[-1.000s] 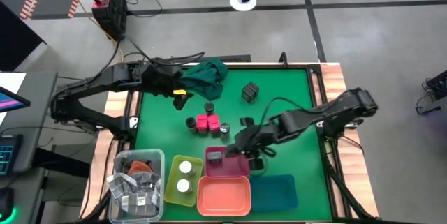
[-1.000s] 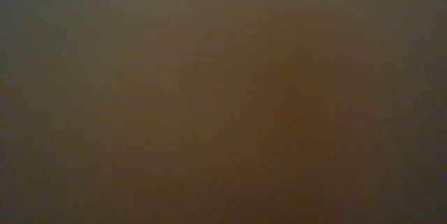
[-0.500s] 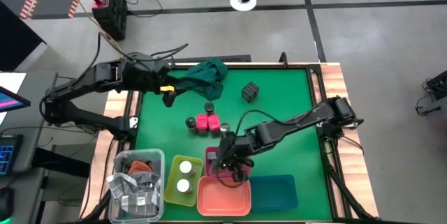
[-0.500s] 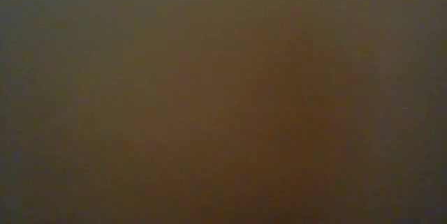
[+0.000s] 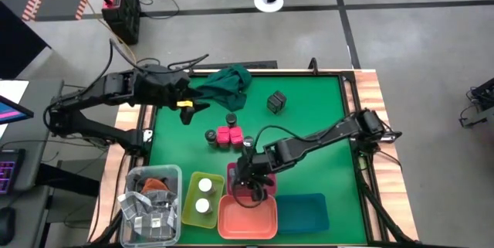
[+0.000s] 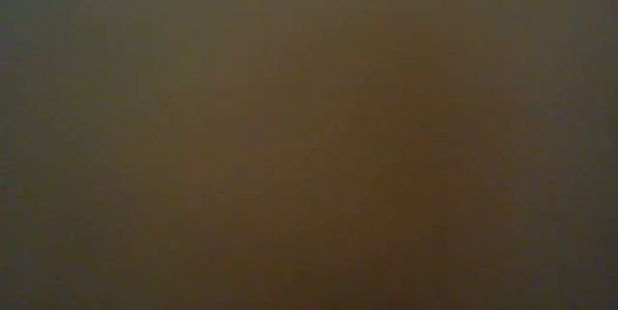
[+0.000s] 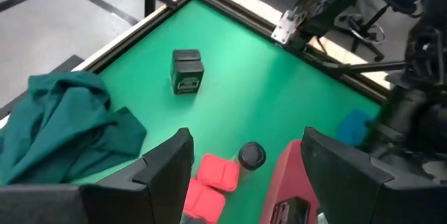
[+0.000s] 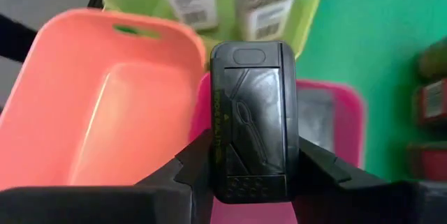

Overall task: Sort spices by type
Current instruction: Put the top black seasoning can into the pink bin

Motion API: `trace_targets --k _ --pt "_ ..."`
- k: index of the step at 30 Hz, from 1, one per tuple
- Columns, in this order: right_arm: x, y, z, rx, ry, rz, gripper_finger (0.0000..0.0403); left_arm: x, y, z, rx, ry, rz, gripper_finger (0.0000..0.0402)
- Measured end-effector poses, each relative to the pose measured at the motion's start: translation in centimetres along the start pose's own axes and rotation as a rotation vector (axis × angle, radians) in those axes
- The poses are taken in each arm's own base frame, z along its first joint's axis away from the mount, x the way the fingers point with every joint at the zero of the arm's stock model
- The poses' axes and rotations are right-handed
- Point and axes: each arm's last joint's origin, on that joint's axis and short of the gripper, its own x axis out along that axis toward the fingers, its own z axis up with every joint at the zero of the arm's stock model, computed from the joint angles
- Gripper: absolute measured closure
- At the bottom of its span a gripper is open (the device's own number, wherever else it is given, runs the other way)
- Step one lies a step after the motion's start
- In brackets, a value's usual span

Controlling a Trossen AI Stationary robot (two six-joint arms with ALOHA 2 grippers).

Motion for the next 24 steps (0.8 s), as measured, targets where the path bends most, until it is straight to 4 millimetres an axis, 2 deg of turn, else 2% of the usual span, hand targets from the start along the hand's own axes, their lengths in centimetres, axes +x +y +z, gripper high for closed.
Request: trace_targets --k 12,24 --pt "0.2 -1.1 0.0 -0.016 0.004 -0.019 0.0231 -0.5 0.0 0.0 -0.012 -0.016 0.005 0.0148" --pt "1.0 -1.4 -0.9 -0.014 0.018 -0.041 0.0231 -0.4 0.0 0.0 -0.013 -0.018 0.013 0.0148"
